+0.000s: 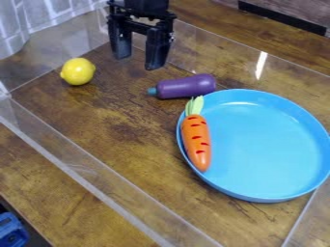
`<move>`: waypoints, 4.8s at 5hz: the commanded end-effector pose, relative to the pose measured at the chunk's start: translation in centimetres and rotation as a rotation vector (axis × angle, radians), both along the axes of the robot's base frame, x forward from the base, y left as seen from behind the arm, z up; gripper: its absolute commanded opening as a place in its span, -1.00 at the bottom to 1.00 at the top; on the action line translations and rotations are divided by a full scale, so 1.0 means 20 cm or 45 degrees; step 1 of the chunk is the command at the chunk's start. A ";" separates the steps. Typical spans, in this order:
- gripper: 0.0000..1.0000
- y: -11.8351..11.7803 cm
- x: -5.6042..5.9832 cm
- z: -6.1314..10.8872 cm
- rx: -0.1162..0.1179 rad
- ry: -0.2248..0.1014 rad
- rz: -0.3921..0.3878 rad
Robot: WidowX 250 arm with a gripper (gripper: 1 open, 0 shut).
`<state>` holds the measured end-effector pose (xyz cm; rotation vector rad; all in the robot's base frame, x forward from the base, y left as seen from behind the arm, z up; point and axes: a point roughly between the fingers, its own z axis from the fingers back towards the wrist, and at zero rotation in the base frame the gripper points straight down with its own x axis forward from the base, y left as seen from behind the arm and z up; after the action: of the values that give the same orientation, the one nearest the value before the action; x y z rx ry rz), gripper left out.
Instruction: Remove the carrot from the blue tray and put it on the table
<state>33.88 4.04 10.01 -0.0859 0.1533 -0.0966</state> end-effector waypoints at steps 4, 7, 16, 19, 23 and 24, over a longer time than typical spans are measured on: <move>1.00 -0.17 -0.02 -0.02 -0.034 -0.044 0.105; 1.00 -0.33 -0.06 -0.05 -0.065 -0.076 0.090; 1.00 -0.59 -0.13 -0.14 -0.185 -0.041 0.066; 1.00 -0.57 -0.12 -0.11 -0.193 -0.047 0.072; 1.00 -0.56 -0.09 -0.20 -0.177 -0.046 0.096; 1.00 -0.56 -0.08 -0.23 -0.170 -0.043 0.104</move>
<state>31.36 -7.36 4.27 -0.2222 0.1570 -0.0250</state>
